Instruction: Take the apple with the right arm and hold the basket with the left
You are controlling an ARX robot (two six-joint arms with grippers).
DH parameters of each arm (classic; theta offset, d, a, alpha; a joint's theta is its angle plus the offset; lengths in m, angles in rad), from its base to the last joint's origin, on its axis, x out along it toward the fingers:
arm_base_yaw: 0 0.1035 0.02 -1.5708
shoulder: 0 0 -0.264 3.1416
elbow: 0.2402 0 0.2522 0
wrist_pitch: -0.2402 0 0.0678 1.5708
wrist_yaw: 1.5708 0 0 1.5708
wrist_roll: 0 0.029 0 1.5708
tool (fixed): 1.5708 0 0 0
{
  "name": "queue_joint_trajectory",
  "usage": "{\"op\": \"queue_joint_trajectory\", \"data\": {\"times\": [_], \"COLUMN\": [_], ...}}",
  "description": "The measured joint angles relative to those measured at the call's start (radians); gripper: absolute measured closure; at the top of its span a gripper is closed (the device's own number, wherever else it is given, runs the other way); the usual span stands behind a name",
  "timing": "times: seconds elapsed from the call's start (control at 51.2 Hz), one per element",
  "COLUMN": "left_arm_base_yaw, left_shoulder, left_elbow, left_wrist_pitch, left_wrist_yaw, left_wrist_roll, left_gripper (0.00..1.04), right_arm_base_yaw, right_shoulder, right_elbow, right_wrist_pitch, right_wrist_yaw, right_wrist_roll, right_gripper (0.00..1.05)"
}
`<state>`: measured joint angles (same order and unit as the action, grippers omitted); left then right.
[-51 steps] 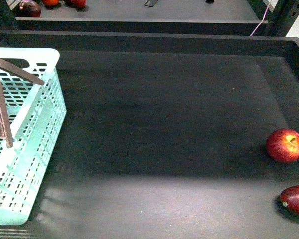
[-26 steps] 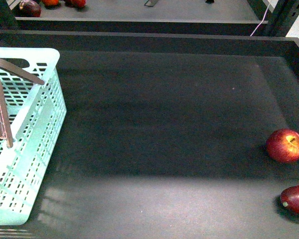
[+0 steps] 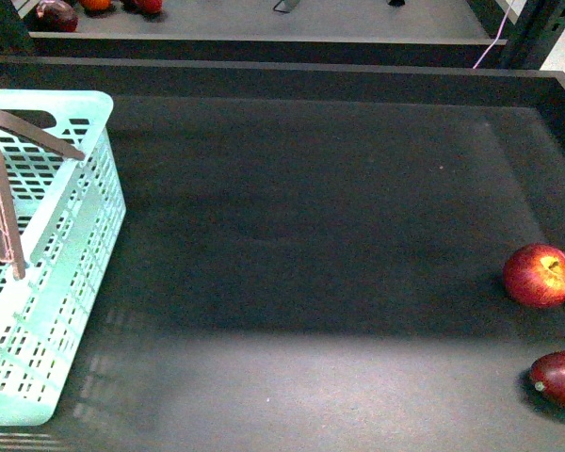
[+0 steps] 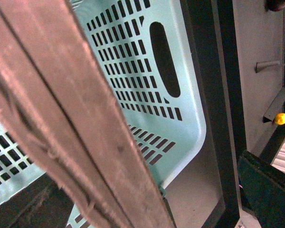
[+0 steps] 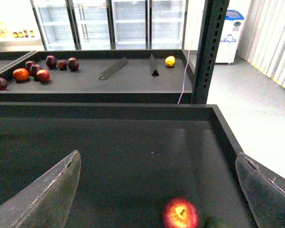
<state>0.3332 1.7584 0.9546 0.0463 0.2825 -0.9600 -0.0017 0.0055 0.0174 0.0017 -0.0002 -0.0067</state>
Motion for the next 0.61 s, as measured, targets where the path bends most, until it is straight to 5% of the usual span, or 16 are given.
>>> {"op": "queue_joint_trajectory", "data": {"times": [0.059, 0.391, 0.605], "left_arm_base_yaw": [-0.002, -0.023, -0.027], "left_shoulder": [0.021, 0.056, 0.056], "left_elbow": [0.019, 0.029, 0.028], "left_wrist_pitch": [-0.010, -0.021, -0.020], "left_wrist_yaw": [-0.016, -0.048, -0.043], "left_wrist_roll": [0.008, 0.017, -0.029], "left_gripper": [0.09, 0.70, 0.87], "right_arm_base_yaw": [0.000, 0.000, 0.000], "right_shoulder": [0.000, 0.000, 0.000], "right_elbow": [0.000, 0.000, 0.000], "right_wrist_pitch": [0.000, 0.000, 0.000], "right_wrist_yaw": [0.000, 0.000, 0.000], "right_wrist_roll": [0.000, 0.000, 0.000], "right_gripper": [0.09, 0.09, 0.09]}}
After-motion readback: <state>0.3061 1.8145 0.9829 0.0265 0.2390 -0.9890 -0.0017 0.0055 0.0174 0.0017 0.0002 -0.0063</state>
